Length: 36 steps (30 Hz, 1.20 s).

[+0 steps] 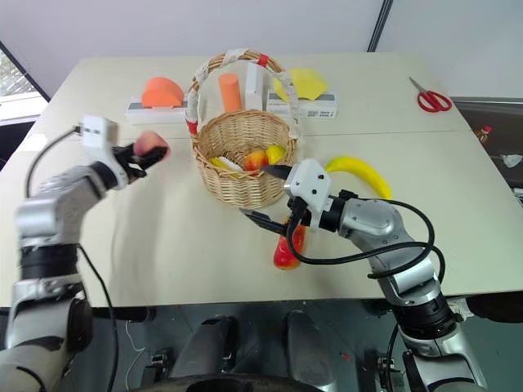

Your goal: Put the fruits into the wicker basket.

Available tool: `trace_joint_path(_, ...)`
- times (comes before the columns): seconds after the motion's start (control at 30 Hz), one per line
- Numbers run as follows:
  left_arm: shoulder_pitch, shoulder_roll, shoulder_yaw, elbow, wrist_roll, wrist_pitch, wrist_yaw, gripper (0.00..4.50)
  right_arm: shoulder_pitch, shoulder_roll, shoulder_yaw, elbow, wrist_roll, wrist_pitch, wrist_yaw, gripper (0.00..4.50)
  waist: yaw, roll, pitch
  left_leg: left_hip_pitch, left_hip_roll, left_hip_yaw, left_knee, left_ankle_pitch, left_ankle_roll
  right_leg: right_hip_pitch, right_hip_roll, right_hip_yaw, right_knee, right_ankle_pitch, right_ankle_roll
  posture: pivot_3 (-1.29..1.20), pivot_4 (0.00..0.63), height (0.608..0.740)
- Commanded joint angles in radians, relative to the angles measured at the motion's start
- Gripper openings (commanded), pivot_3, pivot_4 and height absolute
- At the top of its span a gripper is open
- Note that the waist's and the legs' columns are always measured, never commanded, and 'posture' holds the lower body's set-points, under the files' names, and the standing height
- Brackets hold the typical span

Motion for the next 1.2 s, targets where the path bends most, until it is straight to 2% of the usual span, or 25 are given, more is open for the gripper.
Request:
trace_joint_path(0.03, 0.016, 0.027, -0.011, -0.217, -0.131, 0.038, -0.078, 2.33, -0.024, -0.011, -0.045, -0.023, 0.033, -0.001, 0.012, 4.50, 0.007, 0.000, 0.000, 0.000, -0.001, -0.001, 0.000, 0.000, 0.000, 0.001, -0.001, 0.000, 0.000, 0.000, 0.000, 0.00, 0.150, 0.740)
trace_joint_path(0.1, 0.012, 0.028, -0.039, -0.289, -0.183, 0.071, -0.087, 2.33, -0.031, -0.016, -0.052, -0.010, 0.035, -0.004, 0.017, 4.50, 0.005, 0.000, 0.000, 0.001, -0.002, -0.001, 0.001, 0.000, 0.000, 0.004, -0.002, -0.001, -0.002, 0.000, 0.000, 0.00, 0.150, 0.740)
trace_joint_path(0.2, -0.122, -0.050, -0.220, -0.266, -0.080, 0.083, 0.018, 2.33, -0.042, -0.021, -0.051, 0.013, 0.027, -0.013, 0.024, 4.50, 0.006, 0.000, 0.000, 0.002, -0.003, -0.002, 0.001, 0.000, 0.000, 0.005, -0.001, -0.002, -0.002, 0.000, 0.000, 0.00, 0.150, 0.740)
trace_joint_path(0.33, -0.222, -0.111, -0.348, -0.163, 0.020, 0.032, 0.053, 2.33, -0.043, -0.034, -0.048, 0.026, 0.015, 0.010, 0.018, 4.50, -0.009, -0.001, 0.000, 0.003, -0.003, 0.000, 0.001, 0.000, 0.001, 0.005, 0.002, -0.002, -0.002, 0.000, 0.000, 0.00, 0.150, 0.740)
trace_joint_path(0.4, -0.255, -0.137, -0.382, -0.097, 0.056, 0.015, 0.065, 3.34, -0.033, -0.050, -0.062, 0.027, 0.017, 0.041, 0.010, 4.50, -0.010, 0.000, 0.000, 0.003, -0.002, 0.001, 0.000, 0.000, 0.001, 0.003, 0.005, -0.001, -0.001, 0.000, 0.000, 0.00, 0.150, 0.740)
trace_joint_path(0.43, -0.267, -0.148, -0.391, -0.071, 0.068, 0.012, 0.069, 3.63, -0.024, -0.058, -0.080, 0.025, 0.028, 0.071, -0.001, 4.50, -0.010, 0.000, 0.000, 0.003, -0.002, 0.001, 0.000, 0.000, 0.001, 0.003, 0.006, -0.001, -0.001, 0.000, 0.000, 0.00, 0.150, 0.740)
trace_joint_path(0.47, -0.274, -0.156, -0.397, -0.053, 0.076, 0.006, 0.069, 4.16, -0.015, -0.066, -0.102, 0.024, 0.046, 0.105, -0.012, 4.50, -0.009, 0.000, 0.000, 0.003, -0.001, 0.001, 0.000, 0.000, 0.001, 0.002, 0.007, -0.001, 0.000, 0.000, 0.000, 0.00, 0.150, 0.740)
trace_joint_path(0.5, -0.277, -0.160, -0.401, -0.044, 0.083, 0.001, 0.066, 4.48, -0.005, -0.071, -0.127, 0.021, 0.066, 0.141, -0.025, 4.50, -0.008, 0.000, 0.000, 0.003, -0.001, 0.000, 0.000, 0.000, 0.001, 0.002, 0.007, -0.001, 0.000, -0.001, 0.000, 0.00, 0.150, 0.740)
trace_joint_path(0.73, -0.246, -0.143, -0.376, -0.038, 0.094, -0.089, -0.004, 4.48, 0.194, -0.104, -0.336, -0.067, 0.286, 0.476, -0.109, 4.50, 0.003, 0.000, 0.000, 0.001, -0.001, 0.000, 0.001, 0.000, 0.001, 0.002, 0.005, -0.001, -0.001, 0.000, 0.000, 0.00, 0.150, 0.740)
trace_joint_path(0.9, -0.160, -0.115, -0.313, -0.078, 0.023, -0.203, -0.129, 4.48, 0.259, -0.021, -0.467, -0.121, 0.531, 0.752, -0.275, 4.50, -0.009, 0.000, 0.000, 0.003, 0.000, 0.001, 0.001, 0.000, 0.001, 0.003, 0.006, 0.000, 0.000, 0.000, 0.000, 0.00, 0.150, 0.740)
trace_joint_path(1.0, -0.121, -0.101, -0.290, -0.098, -0.012, -0.209, -0.173, 4.48, 0.254, 0.012, -0.479, -0.134, 0.585, 0.835, -0.361, 4.50, -0.005, 0.000, 0.000, 0.003, 0.001, 0.001, 0.001, 0.000, 0.001, 0.003, 0.007, 0.001, 0.001, -0.001, -0.001, 0.00, 0.150, 0.740)
trace_joint_path(1.2, 0.015, -0.011, -0.268, -0.193, -0.091, -0.210, -0.317, 4.48, 0.200, 0.129, -0.456, -0.096, 0.630, 0.964, -0.538, 4.50, -0.006, 0.000, 0.000, 0.003, 0.001, 0.002, 0.000, 0.000, 0.001, 0.003, 0.006, 0.001, 0.000, -0.001, 0.000, 0.00, 0.150, 0.740)
